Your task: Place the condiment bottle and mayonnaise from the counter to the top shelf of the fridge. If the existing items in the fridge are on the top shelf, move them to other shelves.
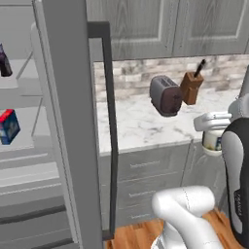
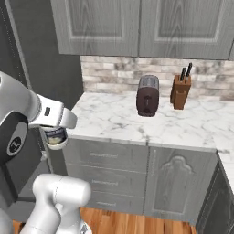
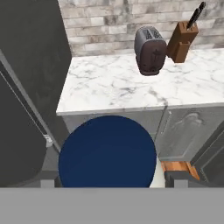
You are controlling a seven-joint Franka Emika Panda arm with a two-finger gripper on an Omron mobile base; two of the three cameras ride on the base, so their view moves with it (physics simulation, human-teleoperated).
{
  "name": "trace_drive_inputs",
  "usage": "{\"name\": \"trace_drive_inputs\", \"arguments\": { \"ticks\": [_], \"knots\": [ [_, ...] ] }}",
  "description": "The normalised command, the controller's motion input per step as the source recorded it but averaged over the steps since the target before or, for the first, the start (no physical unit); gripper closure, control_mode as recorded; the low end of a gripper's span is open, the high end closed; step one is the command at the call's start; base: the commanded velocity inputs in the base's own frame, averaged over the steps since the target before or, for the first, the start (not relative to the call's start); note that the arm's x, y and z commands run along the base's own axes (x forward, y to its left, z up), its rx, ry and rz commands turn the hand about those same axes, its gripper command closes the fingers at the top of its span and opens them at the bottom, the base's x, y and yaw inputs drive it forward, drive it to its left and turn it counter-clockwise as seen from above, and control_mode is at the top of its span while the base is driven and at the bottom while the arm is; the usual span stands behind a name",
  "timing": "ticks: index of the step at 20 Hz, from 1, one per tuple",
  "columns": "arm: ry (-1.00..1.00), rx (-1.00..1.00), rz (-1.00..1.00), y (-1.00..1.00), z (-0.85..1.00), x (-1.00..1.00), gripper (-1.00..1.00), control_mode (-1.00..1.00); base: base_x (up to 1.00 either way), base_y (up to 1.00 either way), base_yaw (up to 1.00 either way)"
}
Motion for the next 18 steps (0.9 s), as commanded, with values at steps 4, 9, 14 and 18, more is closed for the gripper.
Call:
{"name": "trace_drive_inputs", "arguments": {
  "ticks": [4,9,14,18],
  "knots": [
    [0.00,0.00,0.00,0.00,0.00,0.00,1.00,1.00,-1.00,0.24,0.18],
    [0.00,0.00,0.00,0.00,0.00,0.00,1.00,1.00,-0.99,0.89,0.28],
    [0.00,0.00,0.00,0.00,0.00,0.00,1.00,1.00,-0.40,1.00,0.26],
    [0.00,0.00,0.00,0.00,0.00,0.00,1.00,1.00,0.35,1.00,0.16]
  ]
}}
